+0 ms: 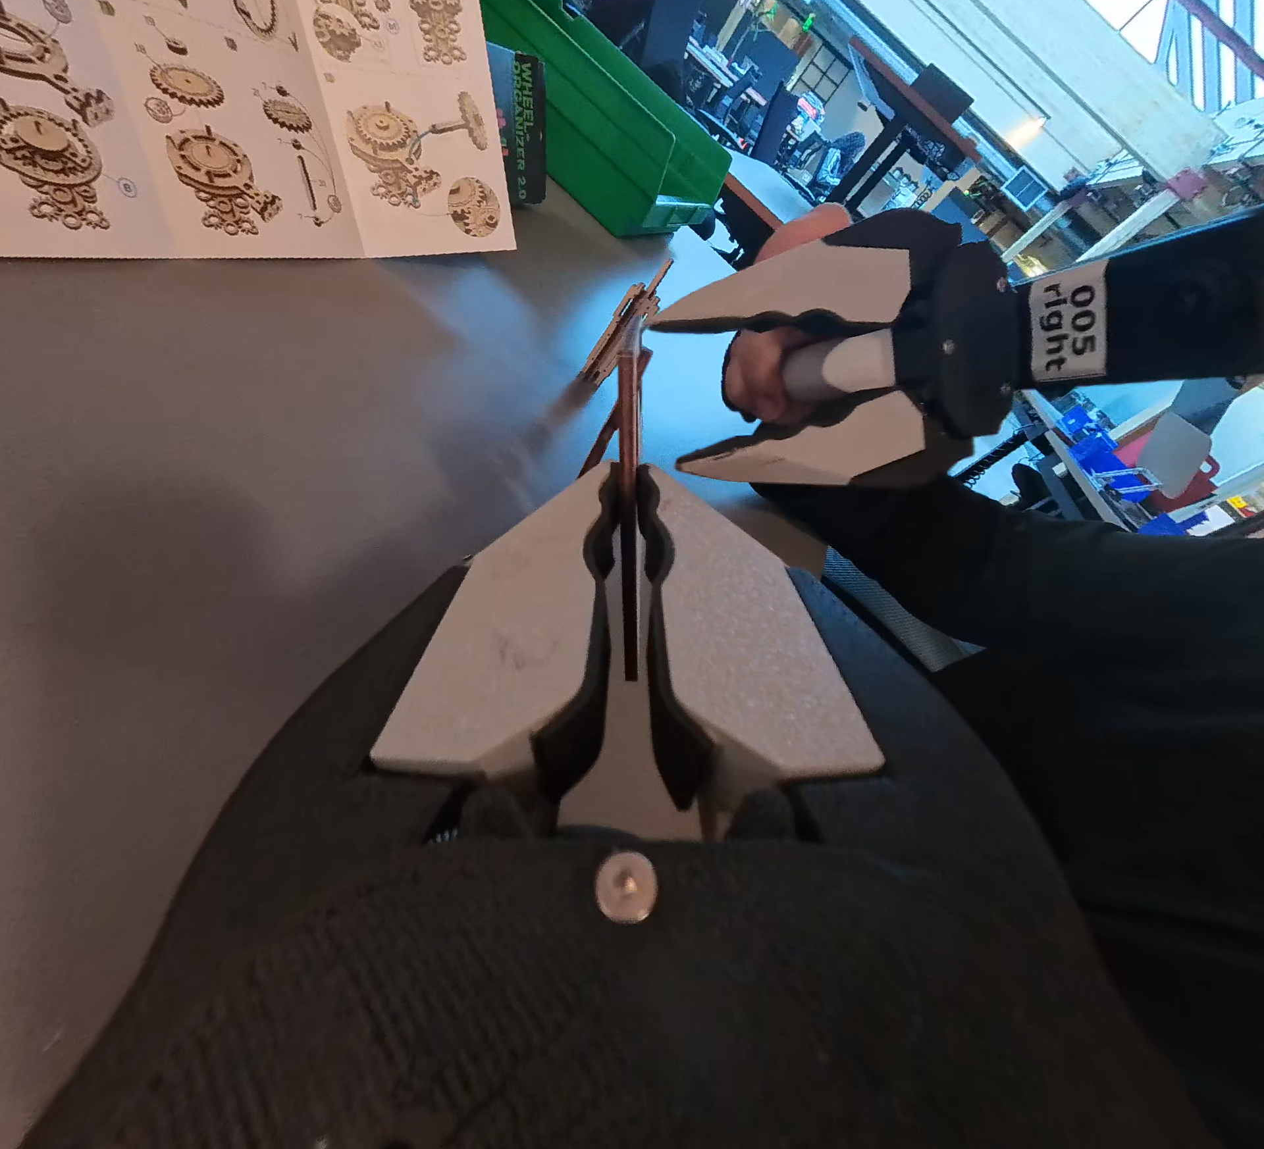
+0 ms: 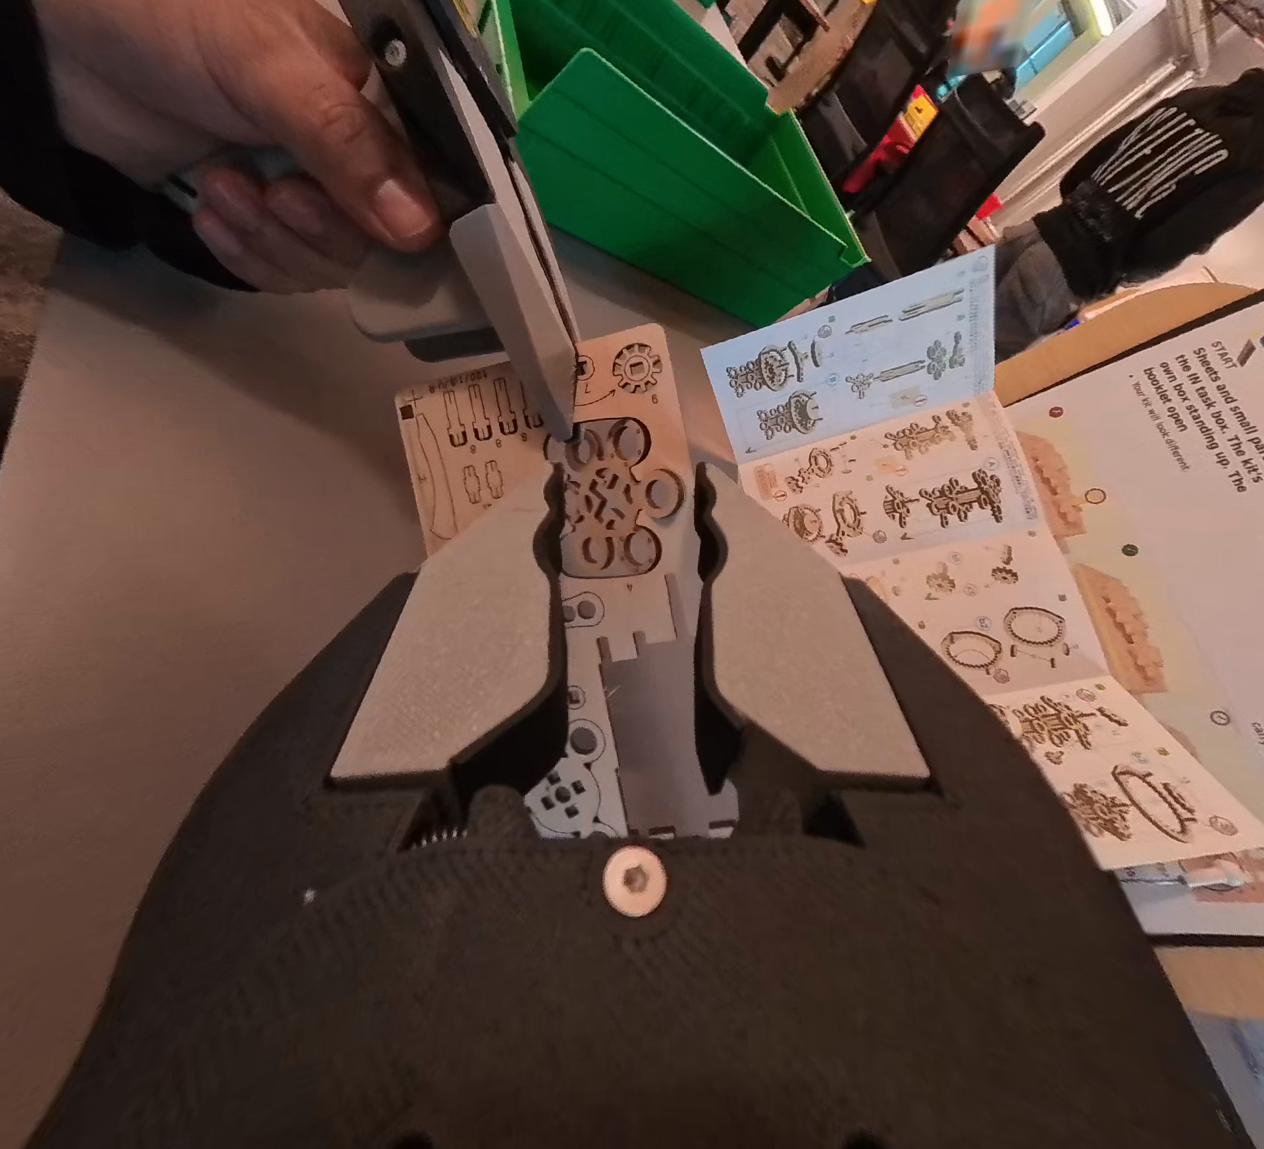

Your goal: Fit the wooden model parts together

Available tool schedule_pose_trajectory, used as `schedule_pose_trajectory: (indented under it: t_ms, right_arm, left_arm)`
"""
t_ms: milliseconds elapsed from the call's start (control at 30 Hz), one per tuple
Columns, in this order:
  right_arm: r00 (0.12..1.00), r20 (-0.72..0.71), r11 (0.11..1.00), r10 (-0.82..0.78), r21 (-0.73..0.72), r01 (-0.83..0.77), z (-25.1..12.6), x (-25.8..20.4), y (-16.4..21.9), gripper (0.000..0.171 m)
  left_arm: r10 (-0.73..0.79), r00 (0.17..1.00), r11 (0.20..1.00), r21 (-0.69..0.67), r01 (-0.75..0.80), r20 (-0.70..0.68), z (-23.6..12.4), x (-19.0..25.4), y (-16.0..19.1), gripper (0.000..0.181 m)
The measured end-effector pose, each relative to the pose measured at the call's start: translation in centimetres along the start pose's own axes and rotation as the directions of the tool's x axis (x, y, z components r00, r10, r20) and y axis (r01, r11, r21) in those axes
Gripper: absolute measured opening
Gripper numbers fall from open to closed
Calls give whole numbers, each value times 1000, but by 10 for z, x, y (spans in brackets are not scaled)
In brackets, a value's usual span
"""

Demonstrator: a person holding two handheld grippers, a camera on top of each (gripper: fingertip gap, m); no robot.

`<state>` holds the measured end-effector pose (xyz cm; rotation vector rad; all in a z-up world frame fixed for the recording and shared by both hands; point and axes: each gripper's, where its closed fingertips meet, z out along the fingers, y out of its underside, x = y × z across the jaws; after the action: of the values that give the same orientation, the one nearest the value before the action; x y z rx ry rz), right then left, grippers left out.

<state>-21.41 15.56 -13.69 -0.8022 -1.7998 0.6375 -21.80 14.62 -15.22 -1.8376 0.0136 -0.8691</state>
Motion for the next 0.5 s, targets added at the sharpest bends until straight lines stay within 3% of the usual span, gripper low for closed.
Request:
schedule_pose_trajectory:
  t_ms: [300, 500]
  right_arm:
    - [1000, 7, 1000, -7, -12, 7, 3, -4, 5, 33]
    - [994, 50, 995, 99, 20, -100, 2, 2, 5, 18]
  left_arm:
    - [13, 1000, 1000, -9, -13, 9, 1, -1, 1, 1]
    - [20, 1000, 1000, -4, -20, 5, 3, -2, 3, 0]
